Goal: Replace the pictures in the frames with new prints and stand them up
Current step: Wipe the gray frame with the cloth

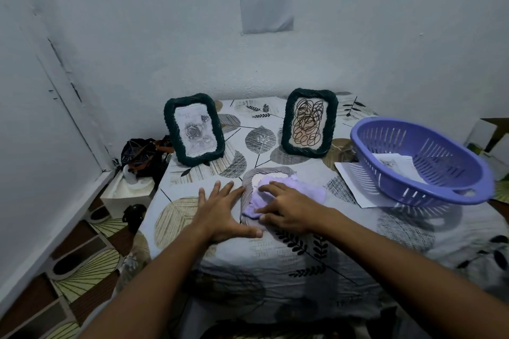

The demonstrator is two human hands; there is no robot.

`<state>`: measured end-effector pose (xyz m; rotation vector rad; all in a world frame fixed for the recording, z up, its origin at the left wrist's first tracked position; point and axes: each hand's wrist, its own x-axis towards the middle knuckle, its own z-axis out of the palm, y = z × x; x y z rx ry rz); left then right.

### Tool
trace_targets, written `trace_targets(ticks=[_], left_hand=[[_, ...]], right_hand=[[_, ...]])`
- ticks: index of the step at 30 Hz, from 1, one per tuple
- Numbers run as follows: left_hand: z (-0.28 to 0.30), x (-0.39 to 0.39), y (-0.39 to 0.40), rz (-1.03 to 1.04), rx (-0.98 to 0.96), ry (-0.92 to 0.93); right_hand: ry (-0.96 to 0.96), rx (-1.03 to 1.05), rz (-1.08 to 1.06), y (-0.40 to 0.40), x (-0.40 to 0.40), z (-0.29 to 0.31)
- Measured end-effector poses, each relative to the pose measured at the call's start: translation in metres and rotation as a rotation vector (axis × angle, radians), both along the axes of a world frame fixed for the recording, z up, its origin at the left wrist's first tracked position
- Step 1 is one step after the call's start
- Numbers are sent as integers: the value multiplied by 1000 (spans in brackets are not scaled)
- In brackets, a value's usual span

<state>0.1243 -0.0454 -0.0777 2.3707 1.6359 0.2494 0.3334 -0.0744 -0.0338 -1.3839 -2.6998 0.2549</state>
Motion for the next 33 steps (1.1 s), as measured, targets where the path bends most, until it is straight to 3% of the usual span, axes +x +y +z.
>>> trace_targets(ticks=[19, 33], left_hand=[[-3, -1, 1, -35, 29, 62], [-4, 0, 1, -24, 18, 86]], right_hand=[[-195, -13, -117, -2, 55, 9], [-55, -21, -340, 46, 39, 4]])
